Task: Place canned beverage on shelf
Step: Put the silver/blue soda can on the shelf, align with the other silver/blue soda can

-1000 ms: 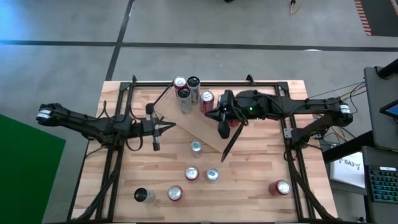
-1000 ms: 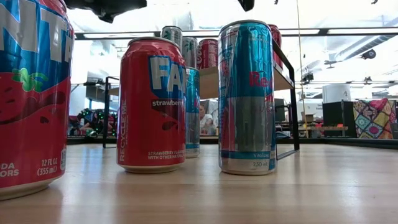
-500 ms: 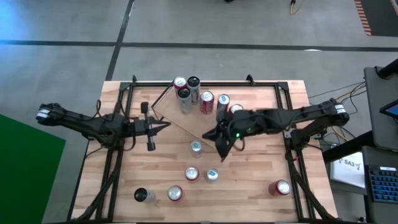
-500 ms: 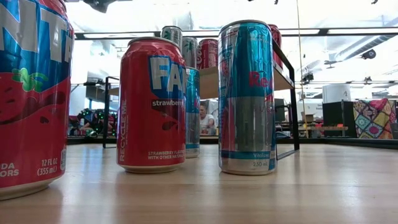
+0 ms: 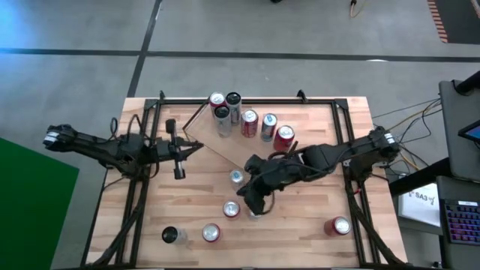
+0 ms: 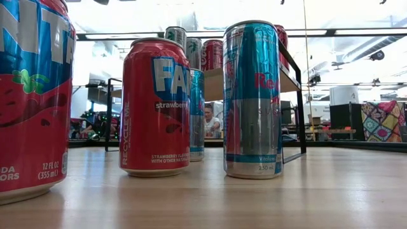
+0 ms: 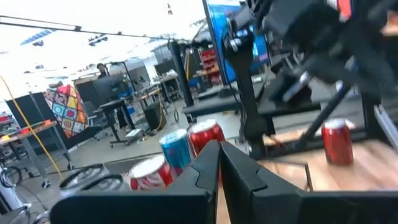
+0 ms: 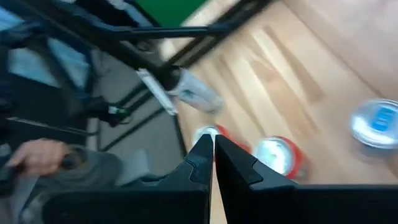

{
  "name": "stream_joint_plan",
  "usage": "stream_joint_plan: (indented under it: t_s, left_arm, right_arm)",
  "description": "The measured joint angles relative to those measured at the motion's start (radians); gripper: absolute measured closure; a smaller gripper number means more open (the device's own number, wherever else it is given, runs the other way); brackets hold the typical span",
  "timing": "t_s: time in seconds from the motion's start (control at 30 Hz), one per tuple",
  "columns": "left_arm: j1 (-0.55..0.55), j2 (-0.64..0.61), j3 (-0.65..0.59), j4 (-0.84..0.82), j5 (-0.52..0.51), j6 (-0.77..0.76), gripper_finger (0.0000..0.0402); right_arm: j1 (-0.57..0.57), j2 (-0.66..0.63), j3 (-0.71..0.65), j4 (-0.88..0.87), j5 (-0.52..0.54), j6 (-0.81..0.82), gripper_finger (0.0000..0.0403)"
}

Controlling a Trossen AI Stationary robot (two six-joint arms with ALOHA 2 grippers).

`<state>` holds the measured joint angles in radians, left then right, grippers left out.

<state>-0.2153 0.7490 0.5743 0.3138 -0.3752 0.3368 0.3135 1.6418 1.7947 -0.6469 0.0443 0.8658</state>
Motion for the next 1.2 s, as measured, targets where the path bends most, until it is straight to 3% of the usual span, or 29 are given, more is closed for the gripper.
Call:
stream_joint_plan:
  t_s: [0.27,0.47,0.63,0.77,0.93,1.2]
  left_arm:
    - [0.000,0.014,0.014,0.003,0.000,-0.081,0.0402]
    - [-0.004,0.014,0.012,-0.019,0.001,-0.177,0.0402]
    - [-0.030,0.014,0.005,-0.024,0.042,-0.228,0.0402]
    - [-0.065,0.014,-0.001,-0.017,0.137,-0.254,0.0402]
    - [-0.124,0.016,-0.009,-0.015,0.159,-0.276,0.0402]
    - [-0.226,0.027,-0.030,0.046,0.158,-0.297,0.0402]
  right_arm:
    - [0.036,0.210,0.351,-0.524,-0.001,0.115,0.0394]
    - [0.104,0.338,0.526,-0.767,-0.004,0.265,0.0394]
    - [0.166,0.400,0.558,-0.784,-0.025,0.264,0.0394]
    - [0.215,0.447,0.557,-0.786,-0.011,0.101,0.0394]
    - [0.278,0.484,0.556,-0.787,0.092,-0.091,0.0394]
    - [0.296,0.509,0.555,-0.788,0.277,-0.205,0.0391]
